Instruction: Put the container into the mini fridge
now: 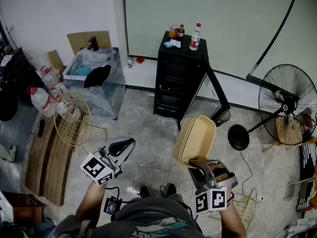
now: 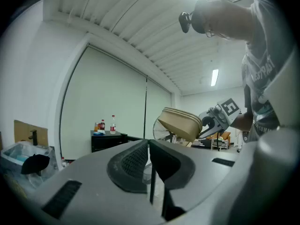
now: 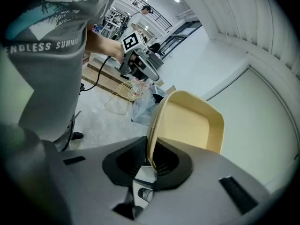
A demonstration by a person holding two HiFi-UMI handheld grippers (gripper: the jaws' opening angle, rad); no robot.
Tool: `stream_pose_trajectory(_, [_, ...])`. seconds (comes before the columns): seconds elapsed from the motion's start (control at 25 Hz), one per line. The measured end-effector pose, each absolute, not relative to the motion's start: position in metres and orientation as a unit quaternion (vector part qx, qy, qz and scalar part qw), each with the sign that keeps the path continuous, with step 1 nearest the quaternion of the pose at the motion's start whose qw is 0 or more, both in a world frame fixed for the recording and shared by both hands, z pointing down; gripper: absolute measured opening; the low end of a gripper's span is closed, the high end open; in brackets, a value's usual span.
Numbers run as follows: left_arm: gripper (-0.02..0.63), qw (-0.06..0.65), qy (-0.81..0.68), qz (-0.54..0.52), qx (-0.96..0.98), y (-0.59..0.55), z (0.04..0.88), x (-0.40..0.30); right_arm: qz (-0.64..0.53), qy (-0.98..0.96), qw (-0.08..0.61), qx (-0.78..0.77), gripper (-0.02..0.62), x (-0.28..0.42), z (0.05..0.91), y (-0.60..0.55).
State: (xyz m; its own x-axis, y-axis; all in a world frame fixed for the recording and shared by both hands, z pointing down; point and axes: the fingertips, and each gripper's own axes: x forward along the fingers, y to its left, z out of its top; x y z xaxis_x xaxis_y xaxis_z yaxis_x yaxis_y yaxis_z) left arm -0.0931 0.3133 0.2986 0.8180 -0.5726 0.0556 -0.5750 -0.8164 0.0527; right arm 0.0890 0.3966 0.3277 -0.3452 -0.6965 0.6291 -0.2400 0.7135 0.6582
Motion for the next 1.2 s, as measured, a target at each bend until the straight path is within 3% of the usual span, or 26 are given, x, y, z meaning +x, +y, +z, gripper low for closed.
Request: stream_pose_trajectory(1.2, [0.026,0.054,-0.313,0.028,0.948,0.257,0.314,-0.108,-0.225,-0.806,0.479,0.266,0.057,0.065,0.352,0.314])
